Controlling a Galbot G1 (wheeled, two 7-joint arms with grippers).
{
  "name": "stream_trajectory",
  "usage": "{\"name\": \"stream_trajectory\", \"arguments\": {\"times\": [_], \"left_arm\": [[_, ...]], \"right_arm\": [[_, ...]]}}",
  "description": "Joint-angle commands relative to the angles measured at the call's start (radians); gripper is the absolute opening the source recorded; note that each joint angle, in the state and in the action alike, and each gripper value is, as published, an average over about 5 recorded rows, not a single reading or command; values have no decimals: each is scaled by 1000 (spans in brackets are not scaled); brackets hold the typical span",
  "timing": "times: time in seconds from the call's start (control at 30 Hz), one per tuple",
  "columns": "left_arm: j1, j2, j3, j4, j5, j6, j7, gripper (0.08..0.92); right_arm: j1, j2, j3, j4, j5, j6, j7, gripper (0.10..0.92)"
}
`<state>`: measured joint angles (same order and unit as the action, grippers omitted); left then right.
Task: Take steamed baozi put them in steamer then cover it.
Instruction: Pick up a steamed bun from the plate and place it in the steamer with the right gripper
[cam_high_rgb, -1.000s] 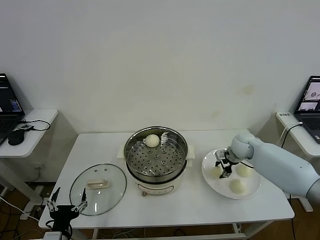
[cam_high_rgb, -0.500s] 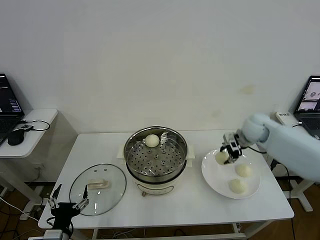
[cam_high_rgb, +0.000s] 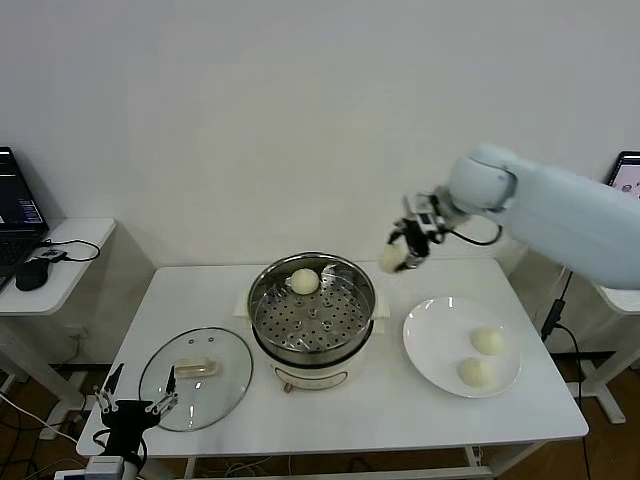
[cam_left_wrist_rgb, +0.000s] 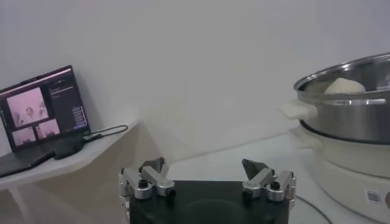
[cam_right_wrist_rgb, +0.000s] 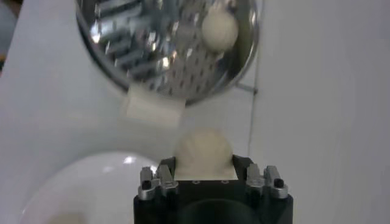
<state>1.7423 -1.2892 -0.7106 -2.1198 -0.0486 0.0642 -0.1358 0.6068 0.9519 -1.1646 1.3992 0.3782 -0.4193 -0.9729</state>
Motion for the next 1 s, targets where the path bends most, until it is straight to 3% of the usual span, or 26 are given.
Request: {"name": "stream_trajectory", "arguments": {"times": [0.03, 0.4, 1.0], "left_arm": [[-3, -4, -2, -6, 1, 0, 0, 823], [-10, -9, -10, 7, -2, 0, 0, 823], [-26, -8, -3, 28, -7, -3, 0, 823]], "right_arm": [[22, 249, -61, -40, 170, -100, 70, 611], [-134, 404, -50, -187, 125, -160, 103, 611], [-223, 479, -28, -296, 59, -199, 122, 616]]}}
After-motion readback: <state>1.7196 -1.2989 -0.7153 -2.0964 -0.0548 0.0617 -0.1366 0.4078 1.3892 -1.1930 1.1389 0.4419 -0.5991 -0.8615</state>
